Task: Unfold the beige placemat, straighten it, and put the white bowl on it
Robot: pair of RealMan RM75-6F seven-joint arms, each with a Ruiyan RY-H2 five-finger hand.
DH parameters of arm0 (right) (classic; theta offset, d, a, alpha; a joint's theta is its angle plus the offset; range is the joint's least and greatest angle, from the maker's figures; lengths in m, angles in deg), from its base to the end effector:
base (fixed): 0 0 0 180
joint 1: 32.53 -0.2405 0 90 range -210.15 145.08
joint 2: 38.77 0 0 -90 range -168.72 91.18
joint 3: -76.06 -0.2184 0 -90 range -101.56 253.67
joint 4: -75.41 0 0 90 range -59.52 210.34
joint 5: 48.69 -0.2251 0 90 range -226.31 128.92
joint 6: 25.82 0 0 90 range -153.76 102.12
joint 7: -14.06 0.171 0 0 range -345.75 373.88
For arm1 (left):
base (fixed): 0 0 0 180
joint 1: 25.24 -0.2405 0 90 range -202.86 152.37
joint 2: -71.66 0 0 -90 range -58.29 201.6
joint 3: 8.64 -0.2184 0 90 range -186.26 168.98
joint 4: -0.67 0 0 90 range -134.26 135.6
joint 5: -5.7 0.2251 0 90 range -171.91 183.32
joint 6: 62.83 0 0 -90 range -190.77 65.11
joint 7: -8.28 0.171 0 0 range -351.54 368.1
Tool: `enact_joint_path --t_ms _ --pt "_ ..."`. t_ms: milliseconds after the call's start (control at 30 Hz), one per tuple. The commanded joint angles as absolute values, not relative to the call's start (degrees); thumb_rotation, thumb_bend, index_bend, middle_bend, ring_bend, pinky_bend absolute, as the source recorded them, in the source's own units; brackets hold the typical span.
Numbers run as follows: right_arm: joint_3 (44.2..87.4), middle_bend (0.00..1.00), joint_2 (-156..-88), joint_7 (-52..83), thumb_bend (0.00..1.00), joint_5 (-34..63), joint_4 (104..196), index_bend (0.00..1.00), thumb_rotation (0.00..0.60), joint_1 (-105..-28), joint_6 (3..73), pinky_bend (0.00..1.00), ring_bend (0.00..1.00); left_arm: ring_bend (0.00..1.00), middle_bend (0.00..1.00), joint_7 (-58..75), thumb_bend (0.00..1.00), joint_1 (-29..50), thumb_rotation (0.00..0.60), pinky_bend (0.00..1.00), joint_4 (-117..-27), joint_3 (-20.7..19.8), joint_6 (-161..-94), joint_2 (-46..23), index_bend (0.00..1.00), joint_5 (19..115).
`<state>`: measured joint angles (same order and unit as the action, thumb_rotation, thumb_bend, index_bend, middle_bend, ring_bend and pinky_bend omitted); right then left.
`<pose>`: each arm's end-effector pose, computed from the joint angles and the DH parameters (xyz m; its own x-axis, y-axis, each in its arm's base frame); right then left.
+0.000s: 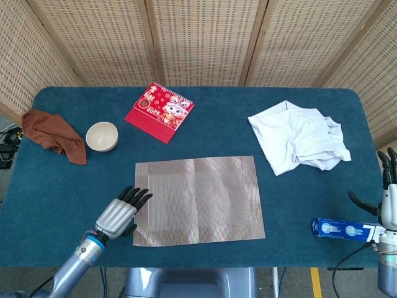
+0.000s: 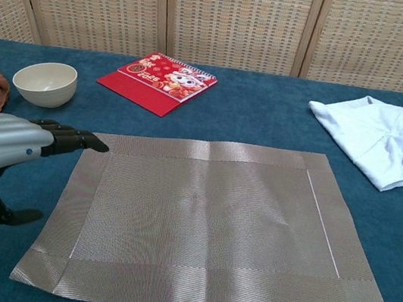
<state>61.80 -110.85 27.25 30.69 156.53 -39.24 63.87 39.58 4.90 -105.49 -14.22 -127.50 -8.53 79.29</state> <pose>-0.2955 -0.2530 0.1660 0.1913 0.3057 0.9327 -0.9814 0.0415 0.1876 -0.1375 0.2169 -0.0364 0.5482 0.3500 0.7596 0.8072 -0.4593 -0.3708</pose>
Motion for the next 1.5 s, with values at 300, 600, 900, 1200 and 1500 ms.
enact_joint_path --t_ms 300,600,900,1200,1500 --pt "63.7 0.00 -110.9 24.2 0.30 32.2 158.3 0.11 0.600 -39.6 62.8 0.00 0.00 0.00 0.00 32.9 0.34 -2.6 0.600 0.00 -104.1 -14.2 -139.4 -2.6 0.01 85.5" --pt "64.2 0.00 -111.3 22.6 0.30 32.8 158.8 0.11 0.600 -39.7 62.9 0.00 0.00 0.00 0.00 32.2 0.34 -1.1 0.600 0.00 -97.5 -7.8 -138.0 -0.6 0.07 80.6" --pt "64.0 0.00 -111.3 22.9 0.30 32.0 158.2 0.11 0.600 -39.8 62.3 0.00 0.00 0.00 0.00 35.8 0.33 5.8 0.600 0.00 -82.8 0.4 -127.1 -4.3 0.12 66.7" --pt "63.5 0.00 -111.6 23.8 0.29 30.6 156.8 0.11 0.600 -40.2 61.2 0.00 0.00 0.00 0.00 34.8 0.33 11.1 0.600 0.00 -66.7 3.7 -120.6 -13.0 0.21 62.2" --pt "62.9 0.00 -111.8 24.6 0.29 30.0 155.7 0.11 0.600 -40.1 61.4 0.00 0.00 0.00 0.00 34.3 0.33 14.8 0.600 0.00 -55.6 4.1 -114.9 -20.9 0.27 60.1"
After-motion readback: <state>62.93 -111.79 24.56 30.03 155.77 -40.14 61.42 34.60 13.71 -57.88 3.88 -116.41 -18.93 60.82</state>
